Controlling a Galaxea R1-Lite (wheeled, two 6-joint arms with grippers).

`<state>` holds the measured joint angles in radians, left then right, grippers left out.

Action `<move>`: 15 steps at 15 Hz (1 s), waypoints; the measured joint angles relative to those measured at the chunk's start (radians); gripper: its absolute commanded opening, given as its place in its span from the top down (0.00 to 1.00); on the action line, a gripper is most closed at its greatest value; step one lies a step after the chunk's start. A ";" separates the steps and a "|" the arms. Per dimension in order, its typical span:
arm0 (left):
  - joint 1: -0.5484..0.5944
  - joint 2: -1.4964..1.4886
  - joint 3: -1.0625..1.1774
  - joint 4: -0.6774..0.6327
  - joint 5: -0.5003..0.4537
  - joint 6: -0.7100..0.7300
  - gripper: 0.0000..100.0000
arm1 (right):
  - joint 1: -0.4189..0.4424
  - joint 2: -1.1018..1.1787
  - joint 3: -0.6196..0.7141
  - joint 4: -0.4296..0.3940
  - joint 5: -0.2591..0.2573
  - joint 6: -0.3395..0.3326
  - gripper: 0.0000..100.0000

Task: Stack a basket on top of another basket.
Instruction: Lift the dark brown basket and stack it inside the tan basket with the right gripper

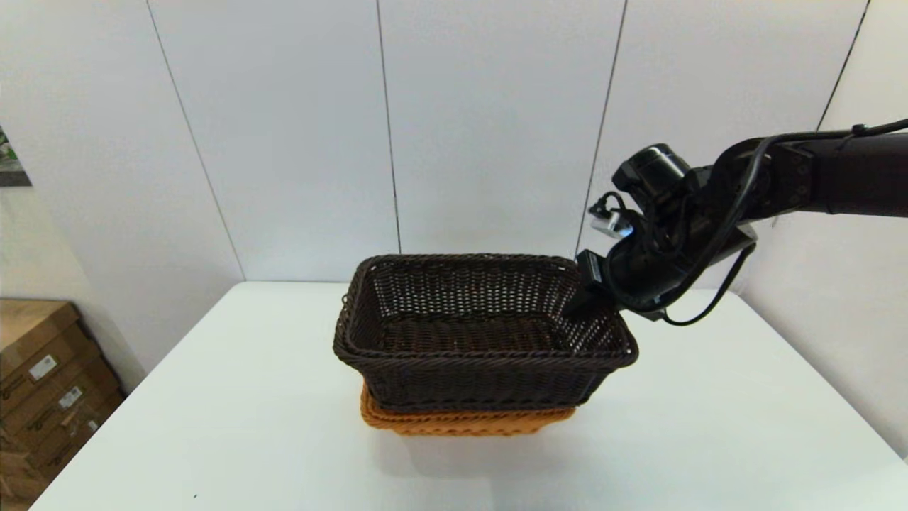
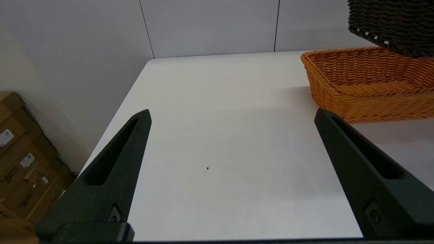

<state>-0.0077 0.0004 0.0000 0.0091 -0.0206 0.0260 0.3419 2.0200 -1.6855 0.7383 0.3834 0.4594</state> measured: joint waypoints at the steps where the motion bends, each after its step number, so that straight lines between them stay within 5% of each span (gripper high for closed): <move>1: 0.000 0.000 0.000 0.000 0.000 0.000 0.00 | 0.012 0.005 -0.006 0.000 0.000 0.007 1.00; 8: 0.000 0.000 0.000 0.000 0.000 0.000 0.00 | 0.075 0.059 -0.077 0.001 -0.004 0.041 1.00; 12: 0.000 0.000 0.000 0.000 -0.001 -0.001 0.00 | 0.087 0.115 -0.130 0.001 -0.094 0.042 1.00; 15: 0.000 0.000 0.000 0.000 0.000 -0.001 0.00 | 0.090 0.151 -0.156 0.001 -0.111 0.042 1.00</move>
<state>-0.0077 0.0004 0.0000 0.0091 -0.0211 0.0253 0.4319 2.1711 -1.8411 0.7389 0.2728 0.5011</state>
